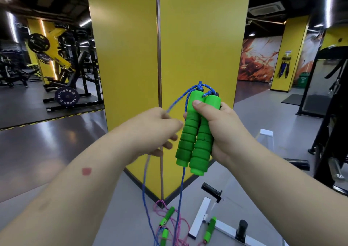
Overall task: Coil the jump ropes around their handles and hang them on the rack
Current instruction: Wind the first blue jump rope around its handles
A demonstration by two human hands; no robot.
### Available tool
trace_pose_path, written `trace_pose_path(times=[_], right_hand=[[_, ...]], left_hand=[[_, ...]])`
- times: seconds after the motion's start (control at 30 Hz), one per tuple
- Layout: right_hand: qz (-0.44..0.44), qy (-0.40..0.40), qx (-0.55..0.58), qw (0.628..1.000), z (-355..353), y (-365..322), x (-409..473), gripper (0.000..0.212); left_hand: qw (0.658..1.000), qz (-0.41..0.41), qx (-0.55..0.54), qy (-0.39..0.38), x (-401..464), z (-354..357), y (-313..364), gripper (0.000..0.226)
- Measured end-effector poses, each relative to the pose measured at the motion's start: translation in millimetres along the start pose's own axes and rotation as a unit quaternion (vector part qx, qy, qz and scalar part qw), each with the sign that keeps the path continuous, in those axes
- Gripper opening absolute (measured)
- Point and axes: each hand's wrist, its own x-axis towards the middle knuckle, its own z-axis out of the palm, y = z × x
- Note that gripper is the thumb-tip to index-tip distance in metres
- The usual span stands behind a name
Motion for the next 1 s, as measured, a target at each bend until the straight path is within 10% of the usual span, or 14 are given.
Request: trace_pose_path(times=[0.17,0.63,1.0], right_hand=[[-0.015,0.019,0.001,1.0,5.8,10.2,-2.4,0.025],[-0.082,-0.037,-0.192,0.977,-14.7,25.1,-10.4,0.045],[-0.005,-0.075,-0.022,0.997,-10.8,29.3,-15.6,0.038]], left_hand=[[0.996,0.035,-0.026,-0.078,-6.4,29.8,1.5,0.084],[0.941,0.148,0.256,0.167,-8.7,39.8,-7.6,0.046],[0.907,0.169,0.3,0.242,-14.8,41.8,-23.0,0.045]])
